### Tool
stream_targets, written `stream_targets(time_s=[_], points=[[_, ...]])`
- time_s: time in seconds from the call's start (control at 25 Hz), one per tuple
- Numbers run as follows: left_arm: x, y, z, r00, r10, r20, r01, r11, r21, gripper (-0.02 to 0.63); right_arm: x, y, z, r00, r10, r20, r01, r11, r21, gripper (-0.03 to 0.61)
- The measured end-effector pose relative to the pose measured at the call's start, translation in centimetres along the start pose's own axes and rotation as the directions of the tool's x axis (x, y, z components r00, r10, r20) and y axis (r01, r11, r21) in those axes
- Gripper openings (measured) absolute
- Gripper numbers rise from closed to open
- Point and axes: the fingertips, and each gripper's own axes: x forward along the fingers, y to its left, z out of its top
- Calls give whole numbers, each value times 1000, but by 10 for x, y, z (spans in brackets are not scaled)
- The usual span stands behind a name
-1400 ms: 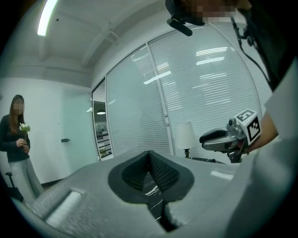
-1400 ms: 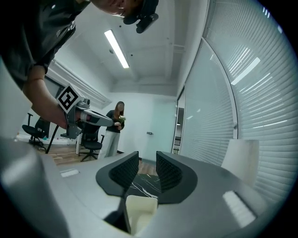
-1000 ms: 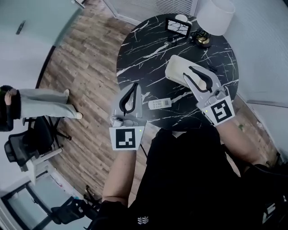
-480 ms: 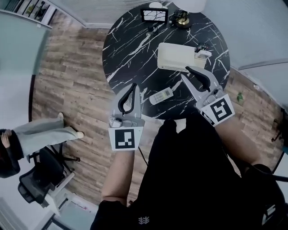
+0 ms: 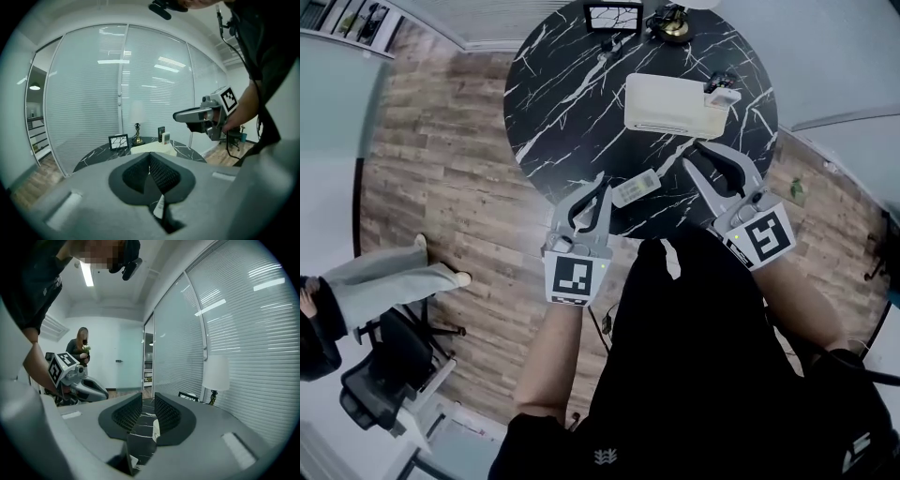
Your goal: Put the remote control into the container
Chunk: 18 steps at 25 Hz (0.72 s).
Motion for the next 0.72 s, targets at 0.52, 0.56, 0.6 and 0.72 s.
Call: stream_targets(time_s=[0.52,0.56,0.6,0.72], points=[[12,-21,-92,988,-31,-150,33,999,14,1,16,38,-71,994,99,-54,-96,994,52,84],[14,-21,-98,987,-31,-157,33,999,12,2,17,38,-79,993,102,-67,-98,993,63,84],[18,-20,-104,987,-30,-159,32,999,8,2,18,37,-86,992,103,-78,-98,993,73,84],[29,-19,-117,987,-34,-156,33,999,-7,2,21,37,-104,991,102,-91,-93,991,94,84]])
